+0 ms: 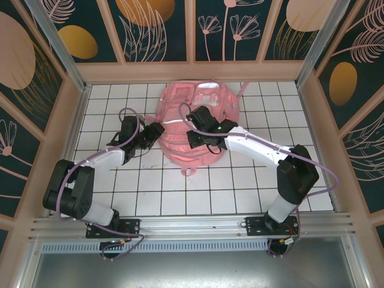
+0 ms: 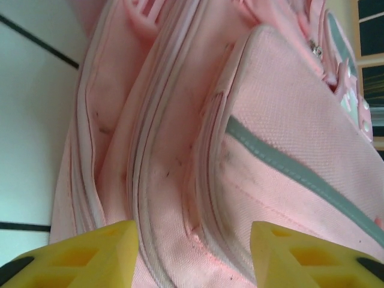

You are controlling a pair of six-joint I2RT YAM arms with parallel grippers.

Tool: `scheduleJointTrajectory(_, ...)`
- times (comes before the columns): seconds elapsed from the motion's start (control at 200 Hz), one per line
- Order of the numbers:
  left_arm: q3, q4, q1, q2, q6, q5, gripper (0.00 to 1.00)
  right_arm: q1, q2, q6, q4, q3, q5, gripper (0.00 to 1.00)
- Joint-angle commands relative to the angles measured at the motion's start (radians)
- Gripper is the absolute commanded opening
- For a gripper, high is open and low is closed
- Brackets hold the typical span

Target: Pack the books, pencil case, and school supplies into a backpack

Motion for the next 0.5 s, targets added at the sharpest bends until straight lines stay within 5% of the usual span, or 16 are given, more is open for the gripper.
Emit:
scheduleJointTrajectory(0.0,0.013,0.148,-0.003,0.029,-0.072,0.078,0.47,0.011,0.006,0.009,0.046,0.035,-0.049,0.00)
scheduleJointTrajectory(0.18,0.016,0.237,-0.003,0.089,-0.126,0.110,0.39,0.011,-0.002,0.009,0.037,0.032,-0.048,0.00)
scheduleJointTrajectory(0.495,0.009,0.203,-0.001,0.086,-0.076,0.035,0.05,-0.040,-0.103,-0.167,0.050,-0.097,0.032,0.00)
